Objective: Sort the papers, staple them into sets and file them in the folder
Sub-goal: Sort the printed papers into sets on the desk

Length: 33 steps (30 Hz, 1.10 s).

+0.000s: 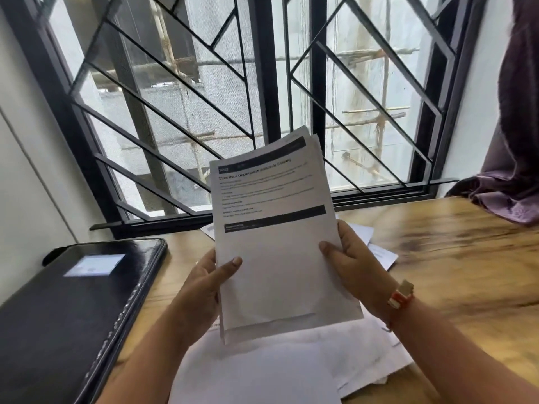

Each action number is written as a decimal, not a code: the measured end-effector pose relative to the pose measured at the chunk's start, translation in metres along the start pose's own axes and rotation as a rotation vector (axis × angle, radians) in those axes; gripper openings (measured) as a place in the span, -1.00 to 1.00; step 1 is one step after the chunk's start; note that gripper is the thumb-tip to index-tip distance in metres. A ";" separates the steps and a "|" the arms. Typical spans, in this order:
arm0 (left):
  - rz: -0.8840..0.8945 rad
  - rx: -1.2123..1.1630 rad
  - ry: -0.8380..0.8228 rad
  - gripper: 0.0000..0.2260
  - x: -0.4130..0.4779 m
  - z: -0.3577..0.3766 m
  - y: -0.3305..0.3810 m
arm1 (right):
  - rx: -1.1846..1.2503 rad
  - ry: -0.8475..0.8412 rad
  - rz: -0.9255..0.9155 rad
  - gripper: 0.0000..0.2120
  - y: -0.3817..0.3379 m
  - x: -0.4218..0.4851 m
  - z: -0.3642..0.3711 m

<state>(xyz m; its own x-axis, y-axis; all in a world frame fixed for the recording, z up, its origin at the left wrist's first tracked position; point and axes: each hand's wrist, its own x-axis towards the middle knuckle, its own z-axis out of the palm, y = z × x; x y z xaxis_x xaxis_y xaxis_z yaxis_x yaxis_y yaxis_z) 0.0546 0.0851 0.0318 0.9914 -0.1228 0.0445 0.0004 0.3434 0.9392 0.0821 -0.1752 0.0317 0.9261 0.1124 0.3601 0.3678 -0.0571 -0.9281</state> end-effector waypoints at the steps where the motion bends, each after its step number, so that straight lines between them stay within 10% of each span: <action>1: -0.006 0.004 -0.006 -0.64 0.000 0.001 -0.001 | 0.008 0.022 -0.029 -0.77 0.000 0.000 0.000; 28: 0.250 0.183 0.057 -0.71 0.002 0.011 -0.008 | -0.230 0.227 -0.214 -0.83 0.003 -0.004 0.008; 33: 0.215 0.234 0.033 -0.68 0.005 0.004 -0.016 | -0.249 0.186 -0.149 -0.57 0.009 -0.005 0.011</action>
<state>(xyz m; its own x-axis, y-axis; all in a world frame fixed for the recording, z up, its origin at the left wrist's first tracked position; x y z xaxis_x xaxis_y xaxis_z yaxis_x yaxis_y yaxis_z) 0.0587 0.0758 0.0185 0.9691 -0.0391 0.2435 -0.2363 0.1346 0.9623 0.0793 -0.1652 0.0206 0.8519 -0.0437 0.5220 0.4879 -0.2963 -0.8211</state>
